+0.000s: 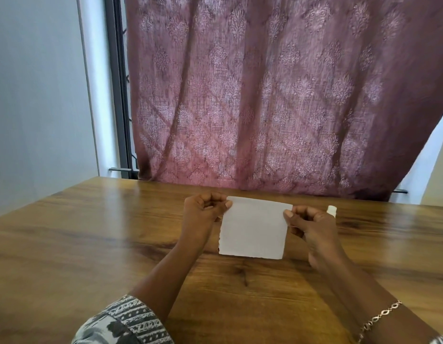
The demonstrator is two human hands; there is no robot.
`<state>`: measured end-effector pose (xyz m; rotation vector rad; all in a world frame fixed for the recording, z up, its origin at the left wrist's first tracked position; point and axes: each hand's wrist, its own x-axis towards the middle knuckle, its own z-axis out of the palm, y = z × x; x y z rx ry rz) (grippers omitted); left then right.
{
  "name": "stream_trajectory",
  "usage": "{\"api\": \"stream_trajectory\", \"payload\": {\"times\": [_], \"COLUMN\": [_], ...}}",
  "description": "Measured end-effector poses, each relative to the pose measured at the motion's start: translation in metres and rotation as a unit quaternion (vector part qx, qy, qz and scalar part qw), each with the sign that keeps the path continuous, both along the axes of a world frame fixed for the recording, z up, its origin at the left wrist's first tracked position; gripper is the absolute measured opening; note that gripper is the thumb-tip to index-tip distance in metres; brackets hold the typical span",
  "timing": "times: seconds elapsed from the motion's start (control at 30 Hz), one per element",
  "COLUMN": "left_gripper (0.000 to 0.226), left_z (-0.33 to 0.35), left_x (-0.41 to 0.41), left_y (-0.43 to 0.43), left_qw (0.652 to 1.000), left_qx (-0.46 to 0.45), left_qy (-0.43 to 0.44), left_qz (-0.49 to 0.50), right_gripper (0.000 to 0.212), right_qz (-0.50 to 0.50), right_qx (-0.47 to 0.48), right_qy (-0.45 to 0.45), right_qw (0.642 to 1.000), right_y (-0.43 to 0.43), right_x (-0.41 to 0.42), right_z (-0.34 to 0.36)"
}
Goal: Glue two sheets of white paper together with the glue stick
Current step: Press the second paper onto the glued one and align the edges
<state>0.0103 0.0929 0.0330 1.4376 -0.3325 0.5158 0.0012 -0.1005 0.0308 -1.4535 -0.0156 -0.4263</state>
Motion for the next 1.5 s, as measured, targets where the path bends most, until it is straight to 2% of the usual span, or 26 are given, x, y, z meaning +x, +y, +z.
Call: {"api": "stream_trajectory", "payload": {"times": [0.43,0.9,1.23,1.33,1.4,1.5], "left_gripper": [0.022,0.007,0.017,0.013,0.003,0.009], "left_z": [0.000,-0.001,0.000,0.004,0.011,0.027], "left_x": [0.002,0.000,0.000,0.002,0.002,0.000], "left_y": [0.002,0.001,0.001,0.002,0.000,-0.008], "left_qw": [1.000,1.000,0.998,0.986,0.969,0.952], "left_qx": [-0.008,-0.009,0.005,0.081,0.140,0.186], "left_qy": [0.010,-0.008,-0.028,-0.063,-0.091,-0.152], "left_qz": [0.015,0.020,0.053,0.131,0.180,0.191], "right_gripper": [0.014,0.007,0.006,0.022,0.026,0.018], "right_qz": [0.007,-0.001,0.018,-0.026,-0.063,-0.056], "right_qx": [-0.003,-0.010,-0.018,-0.128,-0.232,-0.367], "right_qy": [-0.013,-0.027,-0.022,-0.090,-0.174,-0.245], "right_qw": [1.000,1.000,0.999,0.987,0.955,0.896], "right_y": [0.004,0.006,0.004,0.004,0.007,0.021], "right_x": [0.001,-0.002,0.002,-0.002,-0.007,-0.009], "right_z": [-0.001,0.000,-0.001,0.007,0.022,0.049]}}
